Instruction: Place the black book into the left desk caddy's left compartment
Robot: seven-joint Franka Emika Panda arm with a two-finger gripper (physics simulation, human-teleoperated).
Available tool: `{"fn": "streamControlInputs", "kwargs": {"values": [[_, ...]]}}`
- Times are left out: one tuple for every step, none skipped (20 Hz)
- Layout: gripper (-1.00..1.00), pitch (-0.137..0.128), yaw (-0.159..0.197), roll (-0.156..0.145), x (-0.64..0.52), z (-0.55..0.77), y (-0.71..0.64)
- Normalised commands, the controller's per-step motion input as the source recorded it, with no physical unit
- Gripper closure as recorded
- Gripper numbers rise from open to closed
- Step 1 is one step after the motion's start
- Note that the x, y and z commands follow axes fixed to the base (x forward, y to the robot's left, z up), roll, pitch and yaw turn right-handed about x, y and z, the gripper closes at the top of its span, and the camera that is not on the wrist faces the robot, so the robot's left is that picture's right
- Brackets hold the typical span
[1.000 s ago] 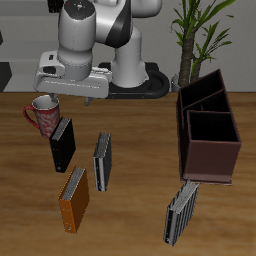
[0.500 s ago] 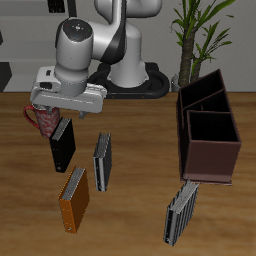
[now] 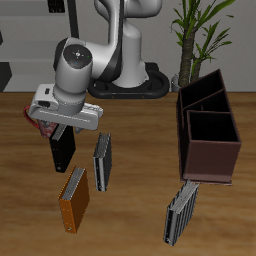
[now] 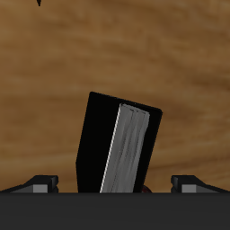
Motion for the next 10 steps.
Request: {"fn": "streamControlInputs", "kwargs": {"values": [[-1.0, 0.044, -0.009, -0.026, 0.03, -0.31, 0.01], [-1.0, 0.044, -0.011, 0.064, 0.18, -0.51, -0.01], [-1.0, 0.06, 0.045, 0.014, 0.11, -0.41, 0.01], [-1.0, 0.032, -0.035, -0.047, 0.01, -0.16, -0.06], [1.0, -0.015, -0.025, -0.09, 0.08, -0.32, -0.1], [1.0, 0.022, 0.104, 0.026, 0.07, -0.39, 0.15], [1.0, 0.01, -0.011, -0.063, 0.08, -0.21, -0.1], [1.0, 0.027, -0.065, -0.018, 0.08, -0.21, -0.03], [1.0, -0.033, 0.101, 0.04, 0.07, -0.13, 0.08], [1.0, 0.05, 0.002, -0.018, 0.13, -0.21, 0.02]]}}
